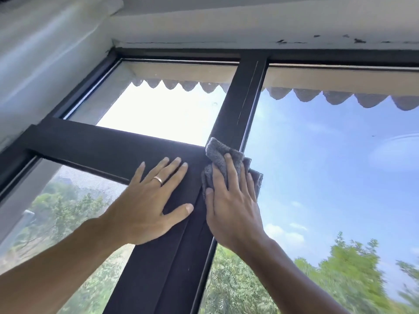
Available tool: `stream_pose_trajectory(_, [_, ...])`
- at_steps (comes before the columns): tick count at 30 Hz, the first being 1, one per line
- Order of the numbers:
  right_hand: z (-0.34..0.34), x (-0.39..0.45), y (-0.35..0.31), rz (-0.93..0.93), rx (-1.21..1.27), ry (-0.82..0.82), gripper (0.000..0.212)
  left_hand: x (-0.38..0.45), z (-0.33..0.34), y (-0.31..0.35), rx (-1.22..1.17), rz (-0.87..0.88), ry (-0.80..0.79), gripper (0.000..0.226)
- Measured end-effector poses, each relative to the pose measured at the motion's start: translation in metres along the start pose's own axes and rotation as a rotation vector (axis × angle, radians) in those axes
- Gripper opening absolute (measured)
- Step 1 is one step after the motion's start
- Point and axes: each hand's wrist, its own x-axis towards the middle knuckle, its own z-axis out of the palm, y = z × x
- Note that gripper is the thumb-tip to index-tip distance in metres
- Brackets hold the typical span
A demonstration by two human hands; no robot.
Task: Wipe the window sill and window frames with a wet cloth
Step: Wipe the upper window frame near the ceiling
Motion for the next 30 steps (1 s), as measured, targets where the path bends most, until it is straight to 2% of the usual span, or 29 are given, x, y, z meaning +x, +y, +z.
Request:
stream_pose_trajectory(3, [-0.017, 0.038, 0.027, 0.062, -0.089, 0.001, 0.059, -0.024, 0.007, 0.000, -0.005, -0.005, 0.001, 0.090])
stream_pose_trajectory(6, [-0.030, 0.063, 0.045, 0.106, -0.029, -0.029, 0.052, -0.033, 0.011, 0.001, -0.028, -0.032, 0.006, 0.084])
stream_pose_trajectory(9, [-0.010, 0.010, 0.017, -0.022, 0.084, -0.020, 0.054, -0.036, 0.012, 0.005, -0.025, -0.052, 0.014, 0.083])
stream_pose_trajectory(12, [-0.002, -0.044, -0.003, -0.083, 0.077, -0.065, 0.063, -0.044, 0.013, 0.013, -0.029, -0.056, 0.013, 0.087])
stream_pose_trajectory(14, [-0.006, -0.047, 0.000, -0.103, 0.032, -0.075, 0.063, -0.053, 0.015, 0.017, -0.032, -0.063, -0.008, 0.091])
stream_pose_trajectory(16, [-0.007, -0.033, 0.002, -0.081, -0.007, -0.049, 0.067, -0.058, 0.017, 0.019, -0.044, -0.091, -0.004, 0.092])
stream_pose_trajectory(19, [0.003, -0.026, -0.016, 0.051, 0.049, 0.006, 0.068, -0.067, 0.023, 0.024, -0.040, -0.114, 0.026, 0.094])
stream_pose_trajectory(22, [0.015, -0.061, -0.036, 0.000, 0.078, -0.023, 0.070, -0.079, 0.034, 0.026, -0.070, -0.128, 0.038, 0.092])
stream_pose_trajectory(25, [0.012, -0.071, -0.026, -0.071, -0.019, -0.065, 0.065, -0.084, 0.039, 0.023, -0.093, -0.126, 0.058, 0.084])
stream_pose_trajectory(30, [0.013, -0.033, -0.026, 0.053, -0.018, -0.055, 0.062, -0.086, 0.050, 0.023, -0.106, -0.122, 0.113, 0.079])
